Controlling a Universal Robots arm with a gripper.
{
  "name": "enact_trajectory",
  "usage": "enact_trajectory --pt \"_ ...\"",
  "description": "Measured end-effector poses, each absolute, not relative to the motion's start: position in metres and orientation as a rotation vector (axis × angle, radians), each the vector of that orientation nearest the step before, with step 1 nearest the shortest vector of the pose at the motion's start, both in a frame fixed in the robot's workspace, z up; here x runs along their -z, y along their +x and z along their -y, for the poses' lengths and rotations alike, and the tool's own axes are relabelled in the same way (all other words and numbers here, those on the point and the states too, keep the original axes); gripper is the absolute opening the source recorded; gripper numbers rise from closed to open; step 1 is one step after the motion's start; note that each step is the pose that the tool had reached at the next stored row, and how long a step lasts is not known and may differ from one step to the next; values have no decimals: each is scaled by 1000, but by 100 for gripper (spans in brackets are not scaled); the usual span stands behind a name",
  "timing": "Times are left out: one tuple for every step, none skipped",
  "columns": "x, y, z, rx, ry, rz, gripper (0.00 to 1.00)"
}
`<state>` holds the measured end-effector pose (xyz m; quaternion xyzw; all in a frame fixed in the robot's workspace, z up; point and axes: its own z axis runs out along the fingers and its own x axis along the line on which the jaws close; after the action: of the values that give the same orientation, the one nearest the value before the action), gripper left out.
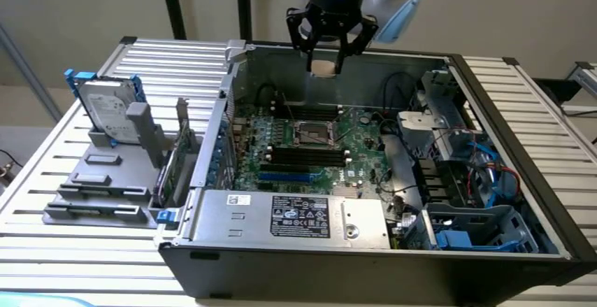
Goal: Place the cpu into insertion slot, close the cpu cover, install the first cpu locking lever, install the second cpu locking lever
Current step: 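Place the cpu into insertion slot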
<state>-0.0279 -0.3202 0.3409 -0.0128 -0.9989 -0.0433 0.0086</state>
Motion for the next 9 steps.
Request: enact_trajectory --pt "-339 -26 320 135 -40 3121 55" --pt "-337 -25 320 135 -41 3121 55" --pt "-335 -25 320 135 -47 3122 55" --pt "-334 -25 320 135 -66 3122 55" --pt "-333 -25 320 136 -95 3122 55" --pt "-332 -25 320 136 -123 3122 55" --pt "-331 -25 320 136 -151 3121 55" --pt "-330 -25 320 136 -179 3120 55" --pt "-329 -25 320 137 -209 3119 55"
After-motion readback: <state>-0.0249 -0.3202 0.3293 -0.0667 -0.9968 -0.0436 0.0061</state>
